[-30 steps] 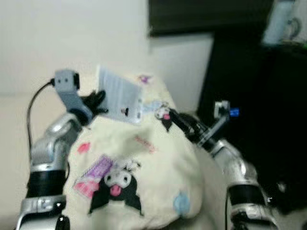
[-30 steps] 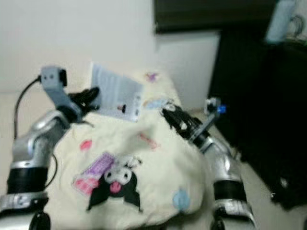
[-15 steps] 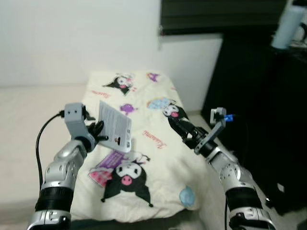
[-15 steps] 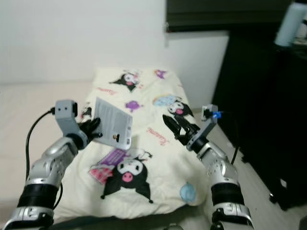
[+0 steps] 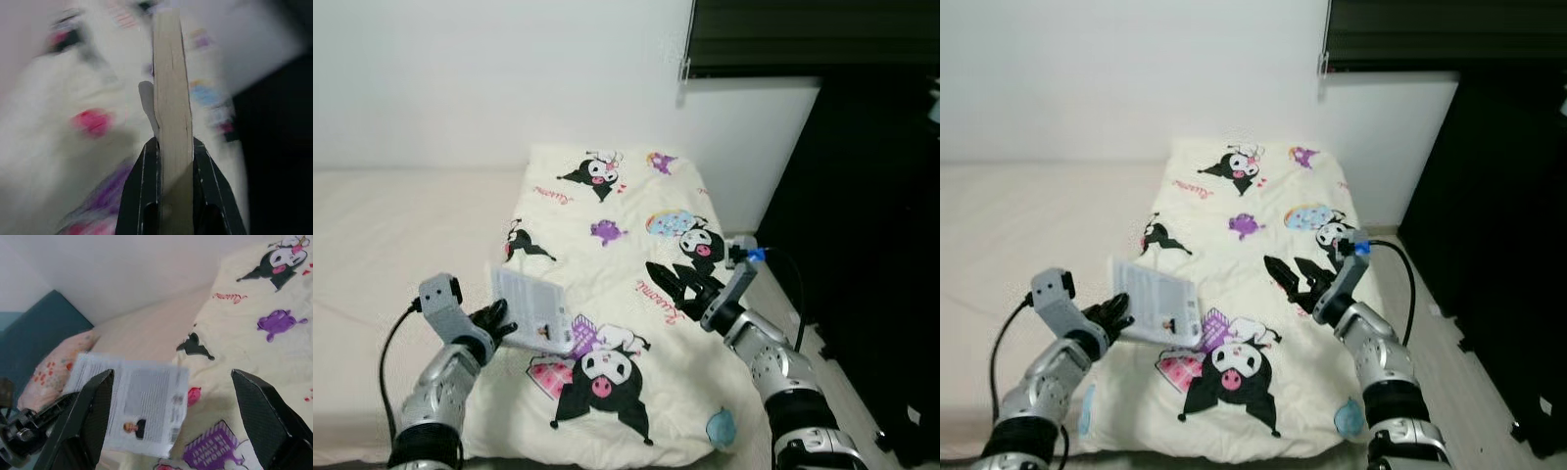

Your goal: Clean up the room

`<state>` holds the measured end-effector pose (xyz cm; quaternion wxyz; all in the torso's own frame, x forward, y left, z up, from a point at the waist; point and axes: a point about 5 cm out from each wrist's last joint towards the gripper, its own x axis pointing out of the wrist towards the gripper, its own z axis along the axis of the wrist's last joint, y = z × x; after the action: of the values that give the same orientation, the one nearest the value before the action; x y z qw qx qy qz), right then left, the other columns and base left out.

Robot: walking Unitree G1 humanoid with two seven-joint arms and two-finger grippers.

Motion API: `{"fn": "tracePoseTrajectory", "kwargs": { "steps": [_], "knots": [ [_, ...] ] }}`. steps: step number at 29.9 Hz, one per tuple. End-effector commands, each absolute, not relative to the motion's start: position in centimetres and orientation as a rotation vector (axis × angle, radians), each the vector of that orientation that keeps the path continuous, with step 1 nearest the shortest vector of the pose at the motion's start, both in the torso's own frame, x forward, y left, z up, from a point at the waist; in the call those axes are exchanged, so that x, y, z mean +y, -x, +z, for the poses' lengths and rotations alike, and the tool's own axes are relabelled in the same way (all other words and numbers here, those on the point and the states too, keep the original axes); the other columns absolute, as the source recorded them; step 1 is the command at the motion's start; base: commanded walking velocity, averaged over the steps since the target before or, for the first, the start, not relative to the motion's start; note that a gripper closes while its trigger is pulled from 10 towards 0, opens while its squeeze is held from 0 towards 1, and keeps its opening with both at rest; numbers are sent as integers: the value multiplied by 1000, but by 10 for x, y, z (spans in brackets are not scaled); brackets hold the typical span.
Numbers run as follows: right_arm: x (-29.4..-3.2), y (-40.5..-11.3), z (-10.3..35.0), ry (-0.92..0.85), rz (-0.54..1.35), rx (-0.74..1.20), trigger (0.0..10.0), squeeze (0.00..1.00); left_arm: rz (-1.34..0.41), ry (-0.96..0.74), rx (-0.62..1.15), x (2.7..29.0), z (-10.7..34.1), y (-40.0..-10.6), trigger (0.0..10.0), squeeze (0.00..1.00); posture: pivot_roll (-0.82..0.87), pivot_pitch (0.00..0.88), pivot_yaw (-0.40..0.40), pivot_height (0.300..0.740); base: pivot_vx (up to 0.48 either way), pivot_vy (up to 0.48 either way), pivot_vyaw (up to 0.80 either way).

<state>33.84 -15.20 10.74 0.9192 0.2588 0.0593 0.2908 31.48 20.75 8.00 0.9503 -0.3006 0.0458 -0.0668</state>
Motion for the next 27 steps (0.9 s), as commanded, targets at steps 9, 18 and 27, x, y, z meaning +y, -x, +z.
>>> {"fn": "tracePoseTrajectory", "kwargs": {
  "steps": [9, 18, 27],
  "knots": [
    [-173, -337, 135, -720, 656, -71, 10000, 0, -776, 706, -324, 190, 180, -300, 10000, 0, -85, 0, -20, 740, 0, 0, 0],
    [-167, -325, 165, -795, 848, -192, 10000, 0, -1039, 514, -319, 177, 202, -277, 10000, 0, -89, 0, -17, 740, 0, 0, 0],
    [-181, -312, 186, -938, 947, -350, 10000, 0, -1030, 525, -297, 176, 197, -276, 10000, 0, -88, 0, -23, 740, 0, 0, 0]
  ]
}}
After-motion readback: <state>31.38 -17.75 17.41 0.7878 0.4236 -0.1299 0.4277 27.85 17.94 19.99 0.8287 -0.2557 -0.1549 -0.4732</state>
